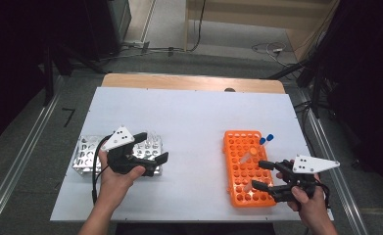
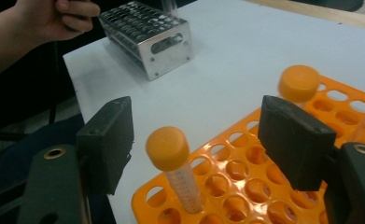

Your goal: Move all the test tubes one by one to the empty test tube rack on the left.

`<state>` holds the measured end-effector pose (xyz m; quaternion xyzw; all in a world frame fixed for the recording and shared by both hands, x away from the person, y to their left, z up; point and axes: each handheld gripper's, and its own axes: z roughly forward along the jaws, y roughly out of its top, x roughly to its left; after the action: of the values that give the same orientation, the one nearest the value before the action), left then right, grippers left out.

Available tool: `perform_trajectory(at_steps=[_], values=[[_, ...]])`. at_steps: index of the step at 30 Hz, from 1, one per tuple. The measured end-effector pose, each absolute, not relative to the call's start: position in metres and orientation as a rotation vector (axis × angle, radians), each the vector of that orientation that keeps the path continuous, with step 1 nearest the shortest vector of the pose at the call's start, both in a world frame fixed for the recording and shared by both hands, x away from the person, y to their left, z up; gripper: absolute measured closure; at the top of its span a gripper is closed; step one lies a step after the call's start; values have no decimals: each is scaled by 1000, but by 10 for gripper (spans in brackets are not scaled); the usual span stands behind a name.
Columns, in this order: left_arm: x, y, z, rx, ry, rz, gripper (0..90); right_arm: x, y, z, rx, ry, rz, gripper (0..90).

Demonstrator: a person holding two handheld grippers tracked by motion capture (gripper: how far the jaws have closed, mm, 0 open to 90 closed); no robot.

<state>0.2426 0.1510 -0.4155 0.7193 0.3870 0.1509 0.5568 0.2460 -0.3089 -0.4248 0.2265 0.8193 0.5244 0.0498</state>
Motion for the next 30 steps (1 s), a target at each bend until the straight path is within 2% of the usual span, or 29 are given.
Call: perform_trajectory(at_steps=[15, 24, 30], values=[[242, 145, -417, 1716, 901, 350, 0, 256, -310, -453, 629, 2672, 1483, 544], [242, 142, -418, 1726, 899, 345, 0, 258, -306, -467, 580, 2767, 1367, 601], [242, 141, -419, 1729, 897, 343, 0, 259, -302, -470, 562, 2791, 1349, 673]])
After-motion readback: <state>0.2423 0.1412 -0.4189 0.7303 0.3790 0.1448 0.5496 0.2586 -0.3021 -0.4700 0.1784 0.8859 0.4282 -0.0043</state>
